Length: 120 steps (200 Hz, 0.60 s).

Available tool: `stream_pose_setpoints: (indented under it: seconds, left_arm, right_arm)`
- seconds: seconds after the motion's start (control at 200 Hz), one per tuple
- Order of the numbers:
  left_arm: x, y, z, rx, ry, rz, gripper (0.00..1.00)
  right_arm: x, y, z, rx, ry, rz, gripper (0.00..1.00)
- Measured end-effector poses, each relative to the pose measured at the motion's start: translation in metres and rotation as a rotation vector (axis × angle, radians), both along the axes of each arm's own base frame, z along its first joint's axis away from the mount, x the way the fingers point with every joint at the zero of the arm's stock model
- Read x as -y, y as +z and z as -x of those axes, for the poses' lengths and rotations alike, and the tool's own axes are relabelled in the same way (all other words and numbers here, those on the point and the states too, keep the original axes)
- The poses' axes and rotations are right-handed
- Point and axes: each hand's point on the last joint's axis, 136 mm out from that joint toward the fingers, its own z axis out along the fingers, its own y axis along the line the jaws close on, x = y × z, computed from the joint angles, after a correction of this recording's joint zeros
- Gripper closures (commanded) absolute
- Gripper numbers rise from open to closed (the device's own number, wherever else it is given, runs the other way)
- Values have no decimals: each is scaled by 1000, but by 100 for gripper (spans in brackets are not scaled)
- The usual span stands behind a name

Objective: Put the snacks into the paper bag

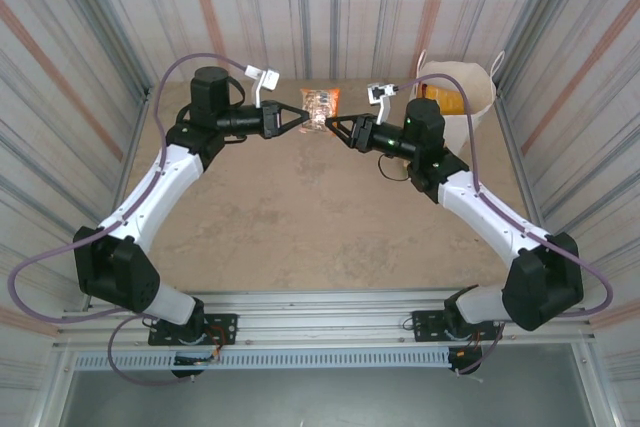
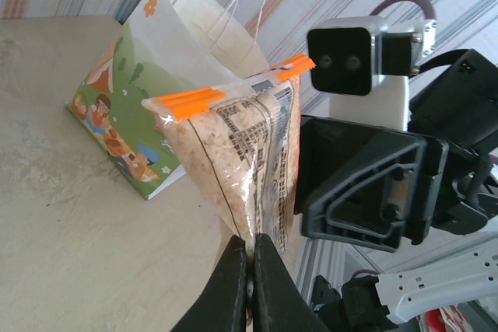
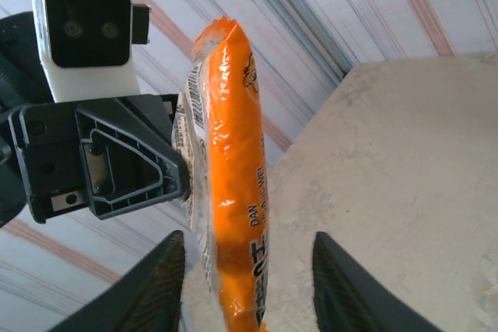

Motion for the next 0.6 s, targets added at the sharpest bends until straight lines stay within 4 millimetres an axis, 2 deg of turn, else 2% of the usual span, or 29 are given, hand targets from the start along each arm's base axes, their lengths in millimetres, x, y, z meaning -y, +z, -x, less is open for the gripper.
stream_pose_setpoints:
  seconds: [0.145, 0.25, 0.356, 0.441, 0.506, 0.601]
  left_arm:
    - [1, 1, 2, 2, -11, 3, 99]
    - [1, 1, 2, 3, -11, 3, 95]
    - [2, 0, 2, 11, -11, 0, 83]
    - [3, 0, 2, 16, -13, -2, 69]
    - [2, 0, 1, 18, -8, -5, 59]
    - [1, -2, -1, 25, 5, -14, 51]
  right_arm:
    - [0, 2, 0, -9, 4, -15, 83]
    - [-1, 4, 0, -4, 5, -20, 89]
    - [0, 6, 1, 3, 4, -21, 92]
    - [4, 7, 1, 9, -12, -22, 93]
    - [11, 8, 0, 16, -42, -22, 93]
    - [27, 12, -3, 23, -92, -16, 93]
